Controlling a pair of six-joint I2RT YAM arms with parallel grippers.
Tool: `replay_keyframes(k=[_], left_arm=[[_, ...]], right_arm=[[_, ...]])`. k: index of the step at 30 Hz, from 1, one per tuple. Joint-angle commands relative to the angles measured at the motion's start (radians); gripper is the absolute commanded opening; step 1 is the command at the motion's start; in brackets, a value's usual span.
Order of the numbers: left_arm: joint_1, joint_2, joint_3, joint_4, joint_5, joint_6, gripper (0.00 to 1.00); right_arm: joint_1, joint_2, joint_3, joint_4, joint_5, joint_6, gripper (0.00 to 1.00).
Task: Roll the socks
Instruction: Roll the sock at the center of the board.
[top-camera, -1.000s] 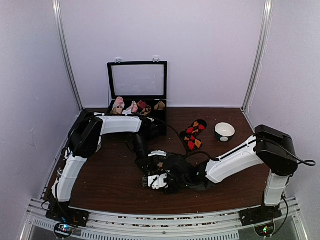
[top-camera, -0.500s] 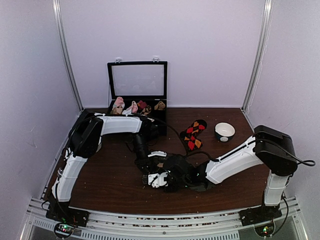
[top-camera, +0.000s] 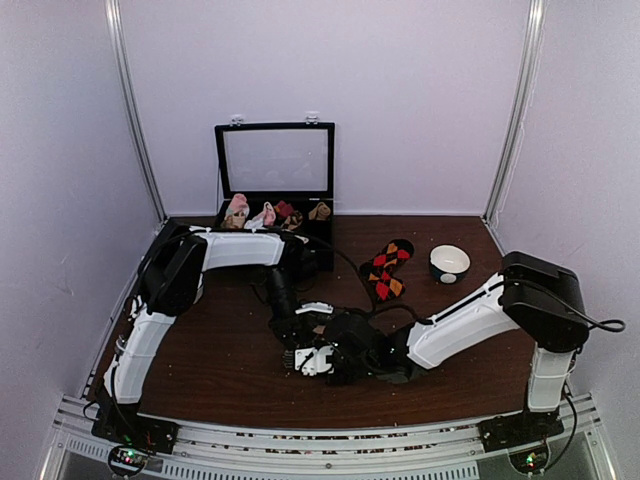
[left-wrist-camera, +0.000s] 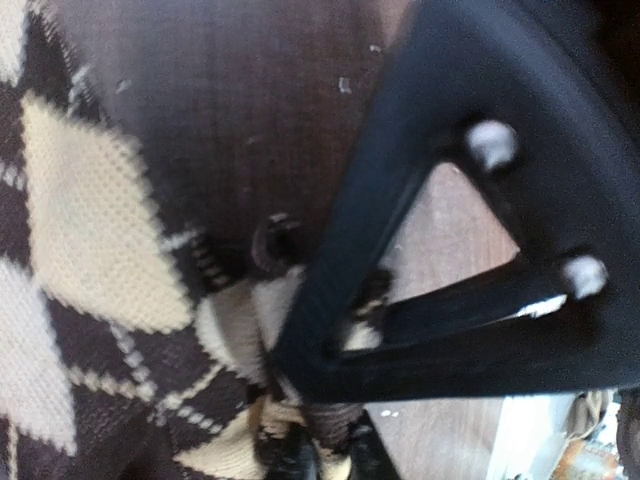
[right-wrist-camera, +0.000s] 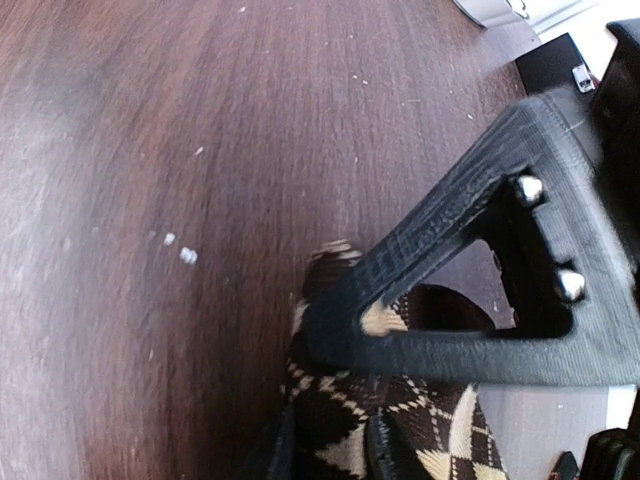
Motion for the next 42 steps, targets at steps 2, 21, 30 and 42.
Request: replay_keyframes(k=[2, 21, 30, 42], left_arm=[[0.014, -0.031, -0.011, -0.048, 0.057, 0.074, 0.24], [0.157, -0.506, -0.471, 0.439, 0.170, 0.032, 0.36], [0.138, -0.615, -0.600, 0.607, 0.149, 0.046, 0.35], [-0.057, -0.538, -0.570, 0.736, -0.165, 0.181, 0.31]], right_arm=[[-0.032, 0.088, 0.032, -0.139, -0.059, 0.095, 0.19], [-0.132, 0.015, 0.009, -0.171, -0.540, 0.671, 0.06], [-0.297, 0.045, -0.034, -0.051, -0.704, 1.067, 0.07], [-0.378, 0.171, -0.033, -0.009, -0.808, 1.292, 0.09]])
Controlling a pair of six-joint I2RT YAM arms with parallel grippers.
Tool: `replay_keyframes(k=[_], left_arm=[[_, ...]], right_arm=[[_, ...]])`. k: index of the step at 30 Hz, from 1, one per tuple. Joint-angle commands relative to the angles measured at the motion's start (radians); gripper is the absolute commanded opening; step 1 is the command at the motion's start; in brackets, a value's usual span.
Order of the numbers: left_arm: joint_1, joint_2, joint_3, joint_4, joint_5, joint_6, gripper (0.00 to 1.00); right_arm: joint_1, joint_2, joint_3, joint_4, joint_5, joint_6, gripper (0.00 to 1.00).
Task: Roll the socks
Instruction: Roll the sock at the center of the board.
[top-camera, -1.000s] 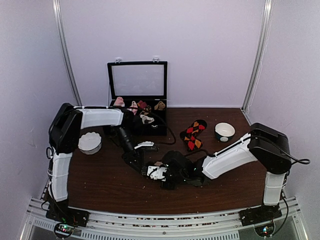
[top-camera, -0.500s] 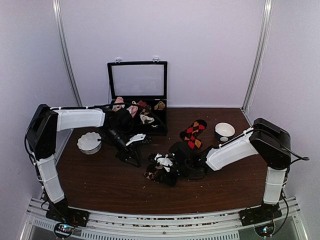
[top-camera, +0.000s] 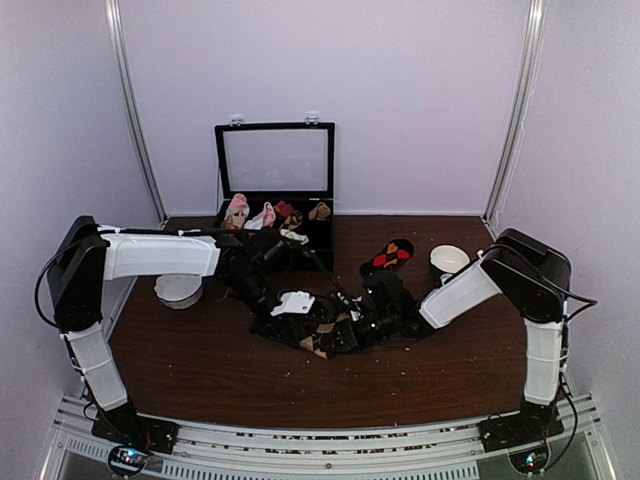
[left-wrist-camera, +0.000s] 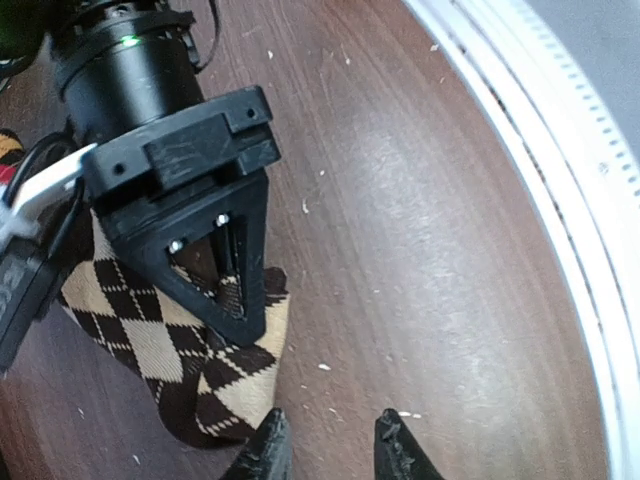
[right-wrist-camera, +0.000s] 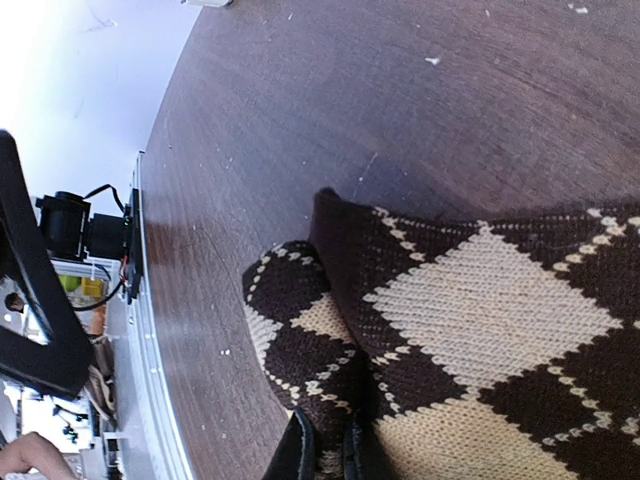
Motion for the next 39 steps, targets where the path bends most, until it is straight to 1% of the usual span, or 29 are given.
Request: replay_keyframes(k=[1, 7, 13, 18, 20, 24, 25, 27, 28, 29, 30, 32, 33, 35, 37, 39], left_arm=[[-0.032, 0.062, 0.038, 0.078, -0.133, 0.083, 0.31], [-0.062, 0.109, 0.026, 0.141, -0.230, 0.144, 0.31], [-0.078, 0.117, -0.011, 0.235, -0.320, 0.180, 0.35], [-0.102, 0.123, -0.032, 0.256, -0.342, 0.213, 0.36], [-0.110, 0.145, -0.026, 0.234, -0.348, 0.229, 0.32], [-0.111, 0.189, 0.005, 0.181, -0.341, 0.224, 0.22], [-0.111, 0.201, 0.016, 0.166, -0.344, 0.219, 0.19], [-0.110, 0.220, 0.047, 0.131, -0.345, 0.202, 0.08], [-0.109, 0.226, 0.072, 0.088, -0.331, 0.177, 0.08], [-0.104, 0.227, 0.101, 0.041, -0.299, 0.149, 0.11], [-0.091, 0.220, 0.128, -0.014, -0.249, 0.117, 0.17], [-0.052, 0.181, 0.161, -0.090, -0.132, 0.056, 0.33], [-0.024, 0.156, 0.170, -0.120, -0.076, 0.033, 0.37], [0.044, 0.100, 0.173, -0.156, 0.035, -0.015, 0.41], [0.128, 0.047, 0.173, -0.189, 0.146, -0.038, 0.42], [0.184, 0.015, 0.164, -0.193, 0.173, -0.062, 0.42]], right_arm=[[-0.008, 0.078, -0.030, -0.120, 0.043, 0.065, 0.08], [-0.014, 0.081, -0.047, -0.110, 0.030, 0.079, 0.09], [-0.018, 0.090, -0.046, -0.112, 0.015, 0.087, 0.09], [-0.023, 0.099, -0.035, -0.120, 0.002, 0.089, 0.10], [-0.026, 0.093, -0.036, -0.115, -0.001, 0.090, 0.10], [-0.031, 0.072, -0.047, -0.097, -0.002, 0.093, 0.13], [-0.031, 0.068, -0.048, -0.098, -0.003, 0.093, 0.13], [-0.033, 0.061, -0.048, -0.102, -0.005, 0.083, 0.13], [-0.033, 0.054, -0.051, -0.109, -0.005, 0.072, 0.12], [-0.032, 0.048, -0.059, -0.115, -0.002, 0.063, 0.12], [-0.033, 0.044, -0.068, -0.126, -0.001, 0.055, 0.12], [-0.032, 0.042, -0.085, -0.134, -0.008, 0.041, 0.11], [-0.033, 0.041, -0.094, -0.128, -0.015, 0.038, 0.11], [-0.031, 0.041, -0.106, -0.129, -0.035, 0.024, 0.11], [-0.029, 0.044, -0.095, -0.160, -0.045, -0.004, 0.11], [-0.027, 0.060, -0.050, -0.213, -0.072, -0.049, 0.11]])
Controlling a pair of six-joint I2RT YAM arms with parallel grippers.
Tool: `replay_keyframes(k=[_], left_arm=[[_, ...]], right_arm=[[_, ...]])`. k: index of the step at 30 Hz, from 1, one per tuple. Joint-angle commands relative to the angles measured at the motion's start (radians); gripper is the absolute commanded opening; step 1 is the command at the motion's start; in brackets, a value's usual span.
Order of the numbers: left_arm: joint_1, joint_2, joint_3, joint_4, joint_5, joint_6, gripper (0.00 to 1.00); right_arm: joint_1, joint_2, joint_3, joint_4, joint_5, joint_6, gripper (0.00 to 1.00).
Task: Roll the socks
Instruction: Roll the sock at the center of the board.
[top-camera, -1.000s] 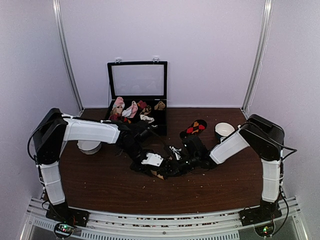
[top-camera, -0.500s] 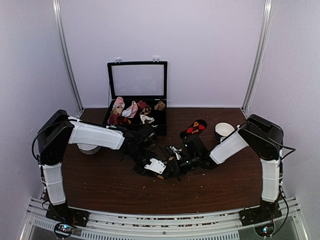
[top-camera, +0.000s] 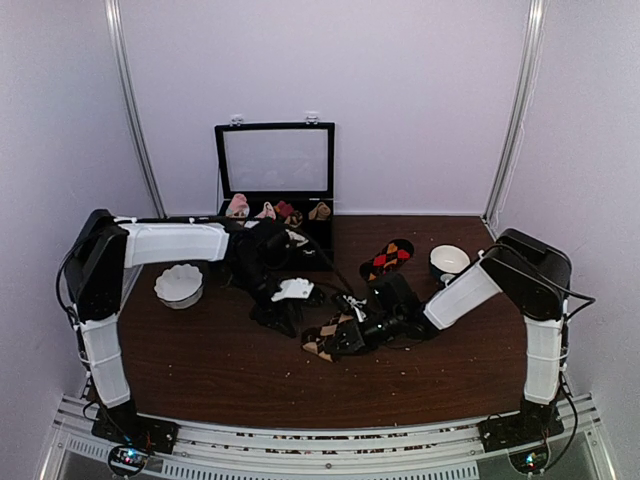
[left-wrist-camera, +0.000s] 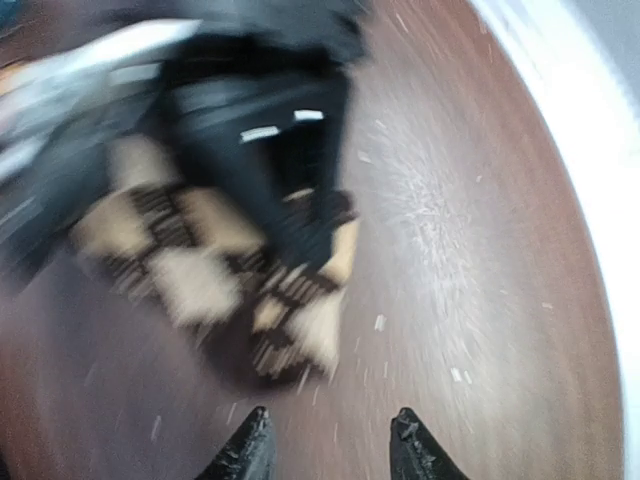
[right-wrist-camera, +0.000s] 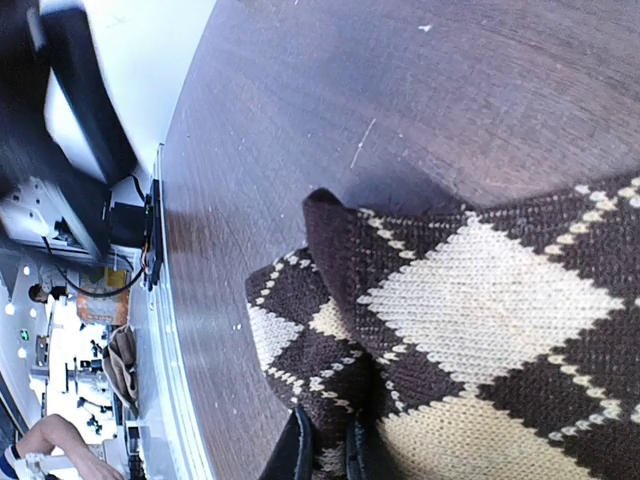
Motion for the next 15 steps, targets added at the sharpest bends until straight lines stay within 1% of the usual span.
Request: replay_keyframes(k=[1, 5, 9, 12, 15], left_arm=[[0.145, -0.127, 0.008, -0.071, 0.202, -0.108, 0.41], [0.196, -0.165, -0.050, -0.027, 0.159, -0.136, 0.37], [0.280, -0.219, -0.108, 0.005, 0.212, -0.190, 0.33], [0.340, -0.284, -0.174, 0.079, 0.187, -0.225, 0.32], [0.336, -0.293, -0.205, 0.157, 0.113, -0.262, 0.33]], right_arm=[[0.003, 0.071, 0.031, -0.307, -0.002, -0.120, 0.11], [0.028, 0.132, 0.235, -0.549, -0.043, -0.272, 0.10], [0.068, 0.179, 0.373, -0.723, -0.069, -0.377, 0.10], [0.113, 0.208, 0.430, -0.849, -0.075, -0.477, 0.10], [0.147, 0.210, 0.393, -0.908, -0.087, -0.554, 0.10]])
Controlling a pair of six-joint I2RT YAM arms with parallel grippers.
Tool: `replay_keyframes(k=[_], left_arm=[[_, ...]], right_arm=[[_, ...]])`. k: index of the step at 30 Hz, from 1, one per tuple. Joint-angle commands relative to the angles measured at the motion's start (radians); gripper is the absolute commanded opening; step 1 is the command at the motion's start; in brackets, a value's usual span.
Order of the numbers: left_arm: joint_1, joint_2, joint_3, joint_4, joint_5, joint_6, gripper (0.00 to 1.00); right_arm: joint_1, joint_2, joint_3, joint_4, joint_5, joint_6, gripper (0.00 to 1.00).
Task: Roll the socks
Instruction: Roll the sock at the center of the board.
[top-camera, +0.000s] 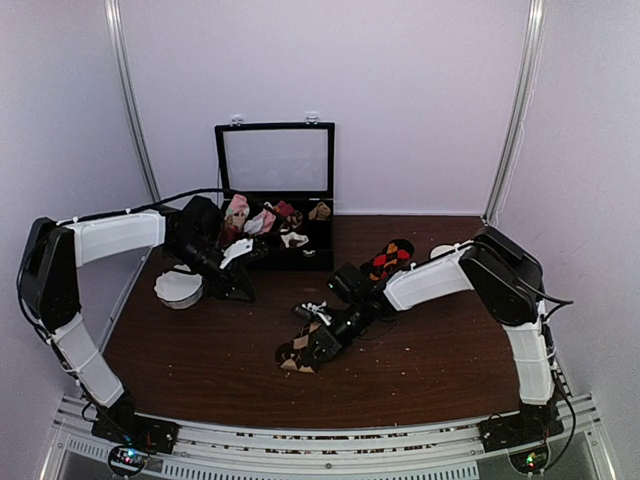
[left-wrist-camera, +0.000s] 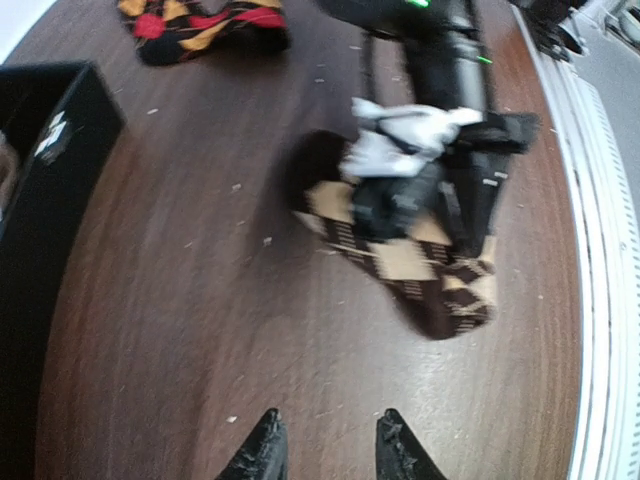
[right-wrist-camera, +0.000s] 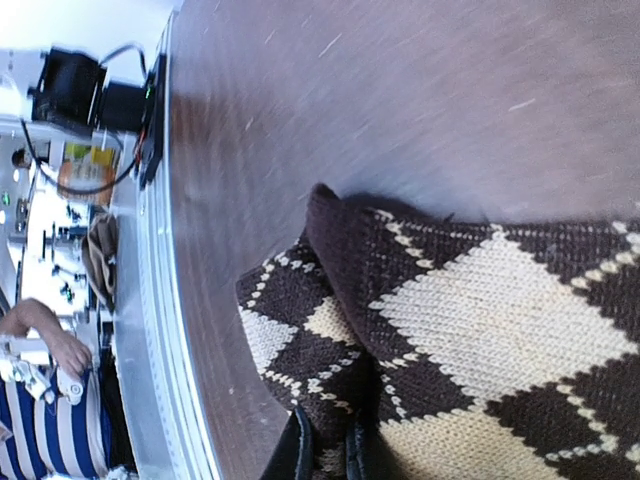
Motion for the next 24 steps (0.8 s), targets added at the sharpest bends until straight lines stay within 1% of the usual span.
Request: replay_keyframes(k=[1, 5, 8, 10, 13, 17, 20, 24], left_arm=[[0.009, -0.027, -0.019, 0.147, -0.052, -0.102, 0.33], [-0.008, 0.090, 0.066, 0.202, -0.026, -0.212, 0.33], [-0.073, 0.193, 0.155, 0.182, -0.039, -0.229, 0.33], [-0.120, 0.264, 0.214, 0.157, -0.054, -0.230, 0.33], [-0.176, 0.360, 0.315, 0.126, -0.065, -0.252, 0.33], [-0.231, 0.447, 0.422, 0.092, -0.067, -0.271, 0.33], [-0.263, 0.475, 0.469, 0.040, -0.049, -0.260, 0.35], [-0.267, 0.493, 0.477, -0.053, -0.029, -0.206, 0.37]], right_arm=[[0.068, 0.050, -0.078, -0.288, 0.026, -0.176, 0.10], [0.088, 0.010, -0.186, -0.290, 0.041, -0.210, 0.10], [0.086, -0.001, -0.229, -0.250, 0.041, -0.192, 0.10], [0.088, -0.001, -0.223, -0.243, 0.043, -0.194, 0.10], [0.088, 0.011, -0.180, -0.288, 0.050, -0.227, 0.10], [0.087, 0.026, -0.130, -0.370, 0.104, -0.292, 0.10], [0.087, 0.029, -0.105, -0.415, 0.176, -0.336, 0.11], [0.088, 0.022, -0.088, -0.449, 0.255, -0.368, 0.10]])
